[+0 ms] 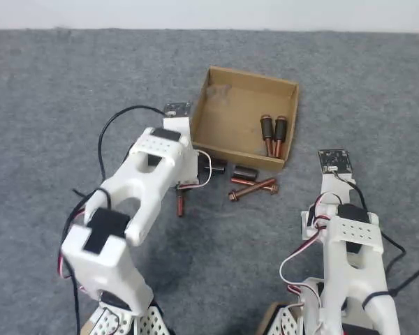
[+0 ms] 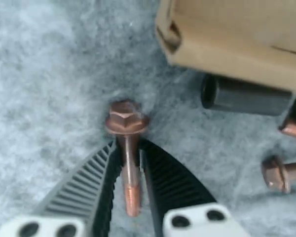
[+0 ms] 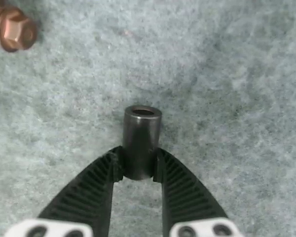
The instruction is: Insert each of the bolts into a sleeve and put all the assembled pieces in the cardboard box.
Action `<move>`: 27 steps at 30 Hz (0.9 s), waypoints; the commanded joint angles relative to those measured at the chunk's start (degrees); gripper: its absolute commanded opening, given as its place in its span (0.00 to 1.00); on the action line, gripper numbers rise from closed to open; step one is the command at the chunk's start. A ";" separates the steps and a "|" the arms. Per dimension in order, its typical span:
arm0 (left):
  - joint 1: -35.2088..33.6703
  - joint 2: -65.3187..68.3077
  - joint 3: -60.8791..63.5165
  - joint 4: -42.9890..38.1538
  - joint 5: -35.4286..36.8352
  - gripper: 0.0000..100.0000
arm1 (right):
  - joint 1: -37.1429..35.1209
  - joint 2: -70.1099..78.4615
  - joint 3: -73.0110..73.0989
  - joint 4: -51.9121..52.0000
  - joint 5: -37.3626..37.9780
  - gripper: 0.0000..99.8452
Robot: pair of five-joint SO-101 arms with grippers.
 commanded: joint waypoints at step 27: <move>-1.58 -3.69 2.42 -11.87 3.16 0.05 | -0.04 -1.98 -0.53 -0.48 0.88 0.01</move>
